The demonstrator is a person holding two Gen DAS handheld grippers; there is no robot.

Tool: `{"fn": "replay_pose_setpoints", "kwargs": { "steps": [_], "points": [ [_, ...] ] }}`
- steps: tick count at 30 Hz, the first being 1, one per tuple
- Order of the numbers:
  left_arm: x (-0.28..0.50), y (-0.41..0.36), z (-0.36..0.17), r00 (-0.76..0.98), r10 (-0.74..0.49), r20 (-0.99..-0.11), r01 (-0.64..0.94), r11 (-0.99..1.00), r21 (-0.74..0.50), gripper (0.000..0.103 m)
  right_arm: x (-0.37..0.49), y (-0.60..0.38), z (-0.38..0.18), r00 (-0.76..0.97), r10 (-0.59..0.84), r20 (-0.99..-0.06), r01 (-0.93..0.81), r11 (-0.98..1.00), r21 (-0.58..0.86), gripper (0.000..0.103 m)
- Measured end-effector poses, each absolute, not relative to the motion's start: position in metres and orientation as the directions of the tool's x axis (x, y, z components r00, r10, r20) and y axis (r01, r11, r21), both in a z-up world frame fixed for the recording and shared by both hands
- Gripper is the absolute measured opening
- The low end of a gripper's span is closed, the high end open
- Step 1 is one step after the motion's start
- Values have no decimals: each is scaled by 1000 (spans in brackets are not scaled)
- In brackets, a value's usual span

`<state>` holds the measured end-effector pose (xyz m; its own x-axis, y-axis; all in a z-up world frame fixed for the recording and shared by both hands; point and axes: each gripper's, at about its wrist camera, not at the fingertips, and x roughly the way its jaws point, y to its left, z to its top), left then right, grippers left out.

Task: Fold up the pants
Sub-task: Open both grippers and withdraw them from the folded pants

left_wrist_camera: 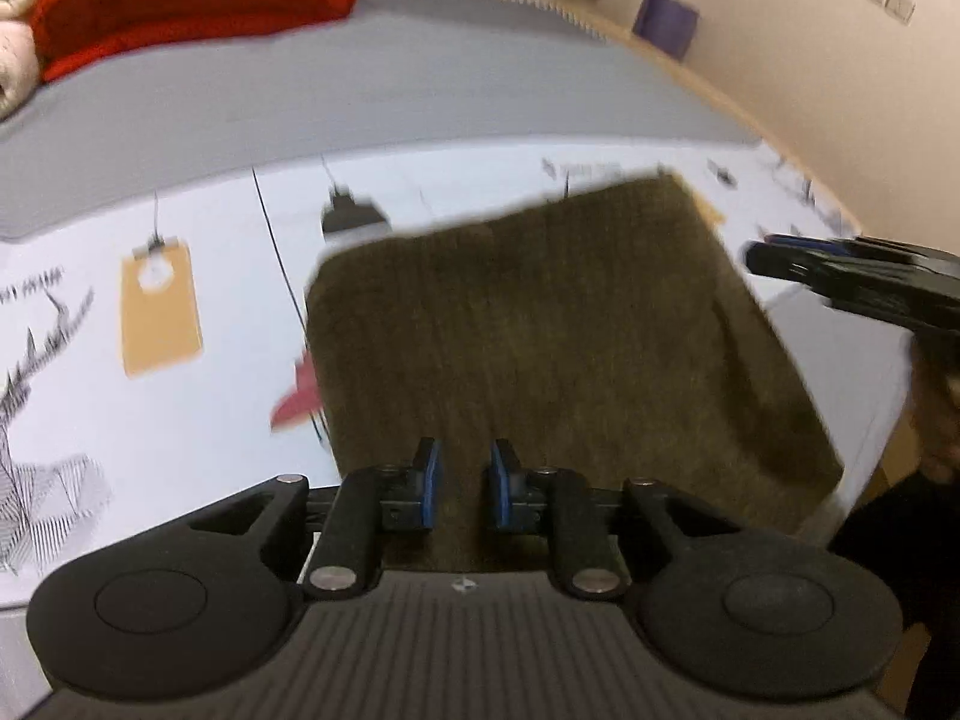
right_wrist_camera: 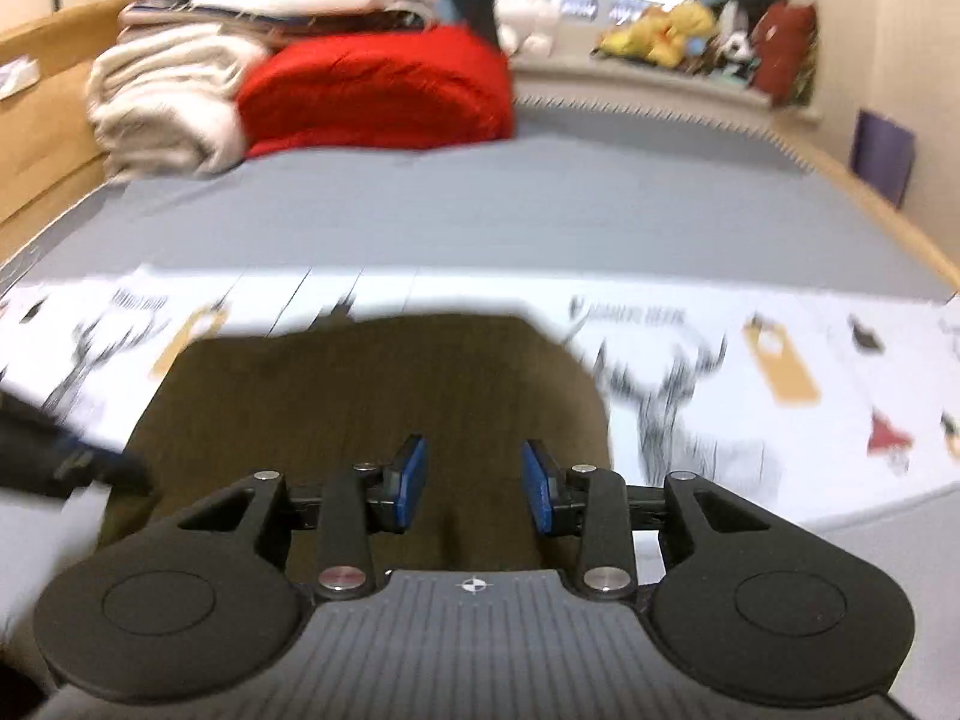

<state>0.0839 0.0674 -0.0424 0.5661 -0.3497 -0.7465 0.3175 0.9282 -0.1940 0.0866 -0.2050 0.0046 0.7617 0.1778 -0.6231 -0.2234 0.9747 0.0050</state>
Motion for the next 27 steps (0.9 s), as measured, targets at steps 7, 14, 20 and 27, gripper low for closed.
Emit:
{"fn": "replay_pose_setpoints", "kwargs": {
  "steps": [7, 14, 20, 27],
  "points": [
    [106, 77, -25, 685, -300, -664, 224, 954, -199, 21, 168, -186, -41, 709, -2, -705, -157, 974, -162, 40],
    [138, 66, -50, 594, -206, -778, 188, 975, -115, 21, 201, -171, -69, 685, -39, -727, -170, 963, -211, 42],
    [145, 67, -63, 545, -146, -826, 150, 986, -75, 24, 205, -167, -65, 672, -19, -740, -212, 953, -217, 42],
    [129, 80, -36, 617, -182, -766, 146, 983, -116, 40, 155, -194, -14, 728, 17, -685, -128, 985, -112, 51]
  ]
}}
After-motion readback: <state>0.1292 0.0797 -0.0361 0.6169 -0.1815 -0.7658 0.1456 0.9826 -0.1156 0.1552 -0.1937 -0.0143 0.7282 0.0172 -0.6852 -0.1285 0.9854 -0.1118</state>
